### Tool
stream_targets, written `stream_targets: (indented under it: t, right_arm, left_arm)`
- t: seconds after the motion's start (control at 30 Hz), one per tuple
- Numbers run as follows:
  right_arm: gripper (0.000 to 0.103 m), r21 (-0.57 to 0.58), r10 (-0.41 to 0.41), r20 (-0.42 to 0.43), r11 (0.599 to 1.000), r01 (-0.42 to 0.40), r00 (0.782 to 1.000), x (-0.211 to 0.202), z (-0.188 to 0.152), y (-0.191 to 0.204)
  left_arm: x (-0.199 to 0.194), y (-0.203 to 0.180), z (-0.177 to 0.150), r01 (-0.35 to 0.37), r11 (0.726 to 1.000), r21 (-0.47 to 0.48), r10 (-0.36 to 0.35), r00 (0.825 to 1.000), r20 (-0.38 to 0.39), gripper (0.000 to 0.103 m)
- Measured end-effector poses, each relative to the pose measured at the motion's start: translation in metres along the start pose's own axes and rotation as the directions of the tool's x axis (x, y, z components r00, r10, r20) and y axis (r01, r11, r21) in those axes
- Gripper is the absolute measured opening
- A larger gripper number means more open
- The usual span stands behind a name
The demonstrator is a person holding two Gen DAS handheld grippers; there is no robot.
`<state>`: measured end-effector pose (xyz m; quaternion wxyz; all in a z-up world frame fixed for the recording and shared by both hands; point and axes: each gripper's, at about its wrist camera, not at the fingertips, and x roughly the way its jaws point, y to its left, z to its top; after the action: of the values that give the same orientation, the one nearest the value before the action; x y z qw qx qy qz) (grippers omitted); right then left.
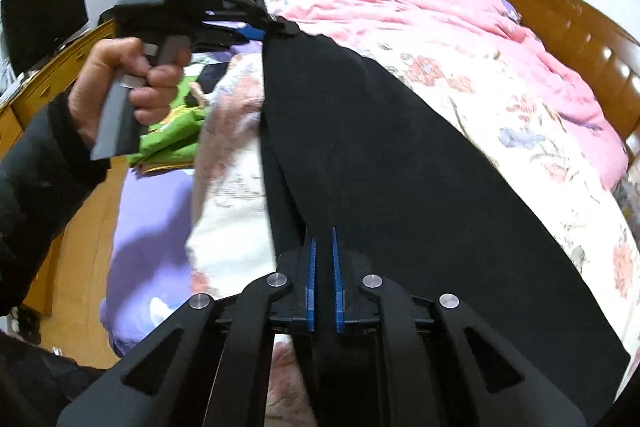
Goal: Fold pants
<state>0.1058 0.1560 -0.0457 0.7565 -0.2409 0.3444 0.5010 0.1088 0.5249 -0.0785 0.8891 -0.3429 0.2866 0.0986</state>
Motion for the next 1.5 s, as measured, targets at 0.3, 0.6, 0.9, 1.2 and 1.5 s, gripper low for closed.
stream_targets:
  t: [0.3,0.6,0.9,1.2,1.5]
  right_arm:
    - [0.034,0.005,0.039,-0.082,0.999,-0.038,0.996,0.026,-0.013,0.011]
    - [0.066,0.196,0.010,0.030,0.980,-0.016,0.999,-0.037,-0.042,-0.015]
    - [0.068,0.277,-0.092,-0.136,0.953,0.127,0.986,-0.067,-0.130,-0.041]
    - [0.077,0.475,-0.225,-0.188,0.831,0.289,0.956,-0.110,-0.187,-0.083]
    - [0.088,0.581,-0.420,-0.262,0.650,0.490,0.869,-0.185,-0.258,-0.121]
  left_arm:
    - [0.025,0.027,-0.023,-0.156,0.988,0.012,0.157,0.986,-0.064,0.040]
    - [-0.027,-0.060,-0.038,-0.152,0.956,0.252,0.124,0.985,0.123,0.087]
    - [0.069,-0.070,-0.086,-0.229,0.873,0.430,0.295,0.951,-0.092,0.088]
    - [0.024,-0.142,-0.118,-0.243,0.797,0.553,0.268,0.963,0.037,0.088]
    - [0.034,-0.269,-0.244,0.047,0.633,0.773,0.105,0.984,-0.146,0.097]
